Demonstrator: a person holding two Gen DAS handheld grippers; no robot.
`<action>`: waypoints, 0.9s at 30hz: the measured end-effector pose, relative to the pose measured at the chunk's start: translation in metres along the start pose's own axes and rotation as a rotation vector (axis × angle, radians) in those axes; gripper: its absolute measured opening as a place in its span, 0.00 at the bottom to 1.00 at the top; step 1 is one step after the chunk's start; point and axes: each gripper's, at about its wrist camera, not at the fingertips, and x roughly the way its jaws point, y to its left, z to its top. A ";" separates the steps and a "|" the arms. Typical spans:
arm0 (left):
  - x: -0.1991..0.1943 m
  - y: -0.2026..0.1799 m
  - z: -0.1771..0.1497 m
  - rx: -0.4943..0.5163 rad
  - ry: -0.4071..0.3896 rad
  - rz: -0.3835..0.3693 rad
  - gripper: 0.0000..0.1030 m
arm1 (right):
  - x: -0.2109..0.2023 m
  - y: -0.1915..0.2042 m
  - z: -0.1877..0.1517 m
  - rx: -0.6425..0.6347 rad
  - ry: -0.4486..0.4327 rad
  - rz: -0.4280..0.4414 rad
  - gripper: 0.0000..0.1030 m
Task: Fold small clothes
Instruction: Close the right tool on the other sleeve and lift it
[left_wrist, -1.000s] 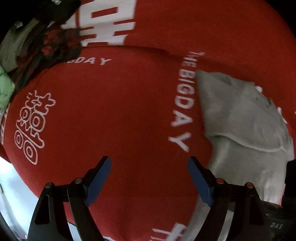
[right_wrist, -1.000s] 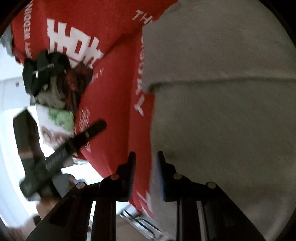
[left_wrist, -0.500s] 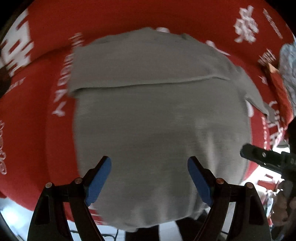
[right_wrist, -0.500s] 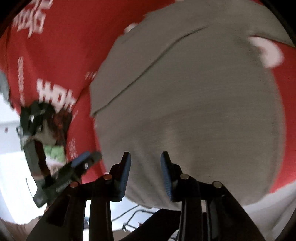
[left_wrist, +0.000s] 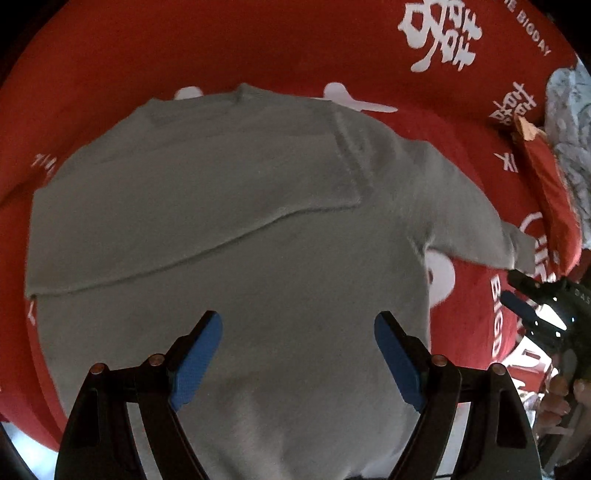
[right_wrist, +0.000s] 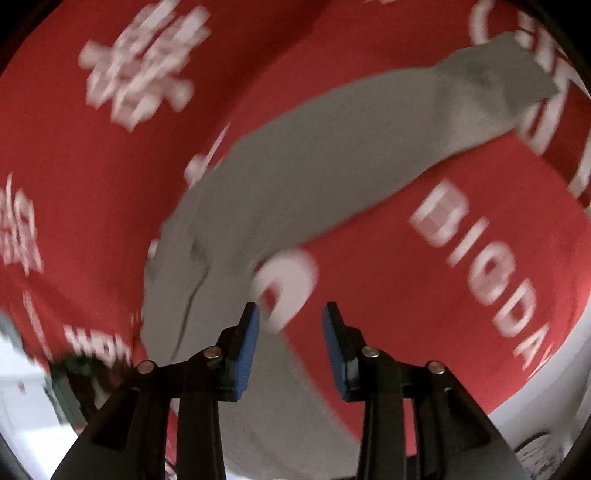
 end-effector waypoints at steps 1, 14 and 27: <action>0.007 -0.008 0.006 -0.005 0.006 0.004 0.83 | -0.002 -0.010 0.009 0.030 -0.018 0.001 0.40; 0.042 -0.050 0.036 0.019 0.053 0.042 0.83 | -0.008 -0.119 0.069 0.430 -0.227 0.137 0.40; 0.030 -0.034 0.041 -0.067 0.012 0.078 0.83 | 0.012 -0.114 0.103 0.513 -0.199 0.443 0.05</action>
